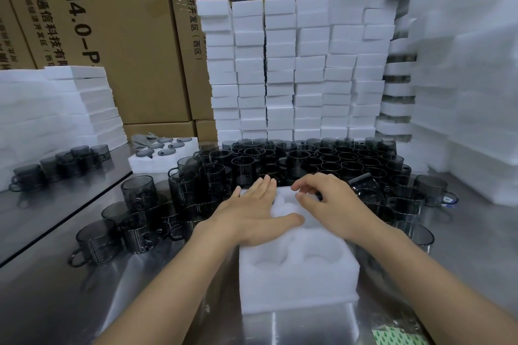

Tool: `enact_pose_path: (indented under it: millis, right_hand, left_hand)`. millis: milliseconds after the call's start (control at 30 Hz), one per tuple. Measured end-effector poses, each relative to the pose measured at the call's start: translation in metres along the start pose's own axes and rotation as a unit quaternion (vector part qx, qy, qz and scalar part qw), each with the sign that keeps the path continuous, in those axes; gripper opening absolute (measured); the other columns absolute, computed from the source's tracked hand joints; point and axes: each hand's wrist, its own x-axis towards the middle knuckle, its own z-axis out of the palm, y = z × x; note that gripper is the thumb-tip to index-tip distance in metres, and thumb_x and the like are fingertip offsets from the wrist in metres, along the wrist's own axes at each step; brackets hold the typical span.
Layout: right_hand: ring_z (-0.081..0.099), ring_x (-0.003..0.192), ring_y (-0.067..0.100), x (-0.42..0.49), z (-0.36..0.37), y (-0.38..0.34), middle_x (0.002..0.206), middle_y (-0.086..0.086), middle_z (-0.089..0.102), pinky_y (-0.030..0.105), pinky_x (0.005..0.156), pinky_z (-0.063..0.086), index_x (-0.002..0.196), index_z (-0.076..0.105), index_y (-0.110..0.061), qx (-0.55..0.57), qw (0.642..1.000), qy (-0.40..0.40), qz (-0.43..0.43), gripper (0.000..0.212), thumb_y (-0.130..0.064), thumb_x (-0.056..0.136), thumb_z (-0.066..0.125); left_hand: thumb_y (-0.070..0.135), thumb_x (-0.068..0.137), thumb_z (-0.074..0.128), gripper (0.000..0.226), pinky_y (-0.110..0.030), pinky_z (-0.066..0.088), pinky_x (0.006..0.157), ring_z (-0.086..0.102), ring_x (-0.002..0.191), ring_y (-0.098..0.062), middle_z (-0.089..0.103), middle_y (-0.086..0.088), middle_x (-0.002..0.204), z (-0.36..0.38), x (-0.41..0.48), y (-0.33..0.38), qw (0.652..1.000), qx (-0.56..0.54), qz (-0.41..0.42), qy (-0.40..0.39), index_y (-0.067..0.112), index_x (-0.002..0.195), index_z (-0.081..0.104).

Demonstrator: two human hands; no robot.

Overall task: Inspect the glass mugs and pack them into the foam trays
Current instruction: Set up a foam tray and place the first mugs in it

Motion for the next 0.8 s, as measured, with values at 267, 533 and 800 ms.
enact_pose_path:
  millis: [267,533,800]
  right_hand:
    - [0.048,0.110,-0.007,-0.003,-0.004,-0.005,0.104,-0.026,0.061,0.018,0.087,0.039,0.123,0.069,-0.039,-0.002,1.000,-0.002,0.009,0.021,-0.039,0.105,0.058]
    - [0.047,0.108,-0.006,-0.005,-0.003,-0.003,0.108,-0.024,0.061,0.019,0.086,0.040,0.125,0.068,-0.037,-0.012,1.000,-0.004,0.004,0.024,-0.041,0.106,0.054]
    - [0.049,0.108,0.004,-0.005,-0.003,-0.004,0.109,-0.020,0.063,0.028,0.094,0.046,0.122,0.070,-0.035,-0.016,1.000,-0.004,-0.003,0.023,-0.038,0.105,0.055]
  left_hand:
    - [0.055,0.101,0.048,0.035,-0.040,0.050,0.104,0.069,0.111,-0.013,0.074,0.013,0.120,-0.015,-0.004,0.019,0.973,0.014,0.022,0.231,0.035,0.118,0.072]
    - [0.076,0.088,0.065,0.063,-0.033,0.043,0.061,0.068,0.086,-0.024,0.068,0.000,0.090,-0.047,0.085,0.050,0.959,-0.043,-0.120,0.252,0.016,0.110,0.069]
    - [0.069,0.082,0.075,0.054,-0.030,0.031,0.054,0.061,0.078,-0.022,0.061,0.004,0.081,-0.034,0.109,0.054,0.951,-0.030,-0.148,0.270,0.018,0.094,0.060]
